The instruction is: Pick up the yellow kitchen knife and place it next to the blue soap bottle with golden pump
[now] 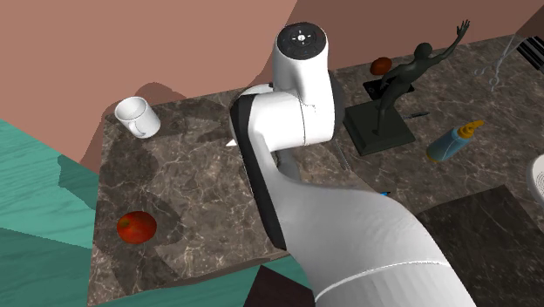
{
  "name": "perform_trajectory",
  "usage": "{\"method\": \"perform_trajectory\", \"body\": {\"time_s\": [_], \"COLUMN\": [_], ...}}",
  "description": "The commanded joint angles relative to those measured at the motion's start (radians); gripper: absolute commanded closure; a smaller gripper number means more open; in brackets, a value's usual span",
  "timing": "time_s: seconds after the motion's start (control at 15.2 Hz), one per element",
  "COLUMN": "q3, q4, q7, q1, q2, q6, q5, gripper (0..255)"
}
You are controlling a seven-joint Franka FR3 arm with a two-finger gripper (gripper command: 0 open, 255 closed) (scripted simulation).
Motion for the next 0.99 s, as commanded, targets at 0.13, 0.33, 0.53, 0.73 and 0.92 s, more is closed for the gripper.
{"method": "perform_trajectory", "body": {"time_s": [0.13,0.33,0.53,0.73,0.92], "q3": [0.003,0.005,0.006,0.008,0.009], "q4": [0.044,0.081,0.120,0.163,0.208], "q7": [-0.007,-0.013,-0.017,-0.021,-0.024], "q1": [0.001,0.002,0.004,0.006,0.009], "q2": [-0.007,-0.010,-0.011,-0.009,-0.005], "q6": [-0.051,-0.090,-0.130,-0.170,-0.212], "q5": [0.008,0.013,0.016,0.017,0.017], "gripper": [255,255,255,255,255]}}
